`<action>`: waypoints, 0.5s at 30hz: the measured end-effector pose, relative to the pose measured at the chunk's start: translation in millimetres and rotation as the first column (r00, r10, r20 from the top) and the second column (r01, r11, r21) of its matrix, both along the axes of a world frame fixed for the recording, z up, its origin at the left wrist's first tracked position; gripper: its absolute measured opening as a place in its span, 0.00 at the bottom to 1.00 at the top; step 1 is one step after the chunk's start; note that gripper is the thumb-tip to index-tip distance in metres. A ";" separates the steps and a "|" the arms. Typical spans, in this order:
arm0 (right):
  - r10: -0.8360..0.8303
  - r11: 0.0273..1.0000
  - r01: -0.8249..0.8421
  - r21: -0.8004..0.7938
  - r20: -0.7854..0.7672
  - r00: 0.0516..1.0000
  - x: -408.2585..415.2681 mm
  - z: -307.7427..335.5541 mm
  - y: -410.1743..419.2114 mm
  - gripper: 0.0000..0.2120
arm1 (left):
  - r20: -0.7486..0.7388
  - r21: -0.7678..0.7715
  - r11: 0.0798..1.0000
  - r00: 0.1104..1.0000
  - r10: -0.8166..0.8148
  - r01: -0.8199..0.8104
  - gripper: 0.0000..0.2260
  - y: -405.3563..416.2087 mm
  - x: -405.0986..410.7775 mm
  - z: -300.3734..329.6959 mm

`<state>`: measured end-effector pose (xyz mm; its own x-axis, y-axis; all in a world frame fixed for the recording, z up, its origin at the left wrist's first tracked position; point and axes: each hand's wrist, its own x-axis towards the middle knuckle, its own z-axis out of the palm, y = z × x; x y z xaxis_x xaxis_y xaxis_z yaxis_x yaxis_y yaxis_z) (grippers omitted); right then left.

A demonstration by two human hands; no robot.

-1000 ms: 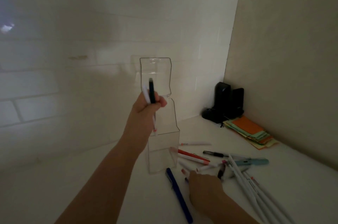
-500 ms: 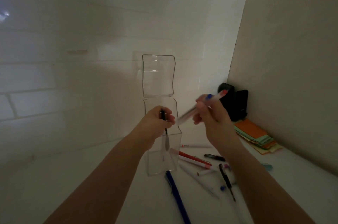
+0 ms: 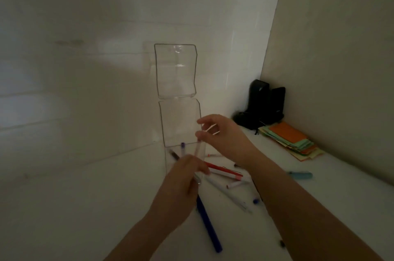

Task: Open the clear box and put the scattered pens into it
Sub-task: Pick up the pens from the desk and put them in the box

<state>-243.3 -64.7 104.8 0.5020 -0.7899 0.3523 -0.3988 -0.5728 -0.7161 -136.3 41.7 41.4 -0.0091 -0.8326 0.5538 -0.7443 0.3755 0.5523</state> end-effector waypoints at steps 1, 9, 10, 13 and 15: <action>-0.018 1.000 0.018 -0.013 0.002 1.000 -9.0 2.5 0.5 0.11 | 0.113 0.105 0.991 0.989 -0.098 0.087 0.22 2.9 0.5 -10.7; -0.107 0.967 0.190 0.169 -0.408 0.906 -117.4 -28.3 10.6 0.09 | 0.610 0.405 0.906 0.702 -0.368 0.122 0.12 -8.5 0.7 -31.6; -0.140 0.955 0.243 0.168 -0.468 0.873 -126.7 -35.9 15.0 0.09 | 0.602 0.437 0.894 0.705 -0.374 0.101 0.11 -11.0 -2.7 -30.4; -0.234 0.916 0.375 0.141 -0.571 0.787 -135.7 -57.1 29.0 0.16 | 0.562 0.411 0.909 0.767 -0.309 0.066 0.12 -20.1 -17.2 -31.2; -0.262 0.897 0.422 0.133 -0.609 0.748 -126.8 -69.0 38.1 0.23 | 0.558 0.395 0.919 0.792 -0.247 0.008 0.17 -28.2 -29.3 -34.8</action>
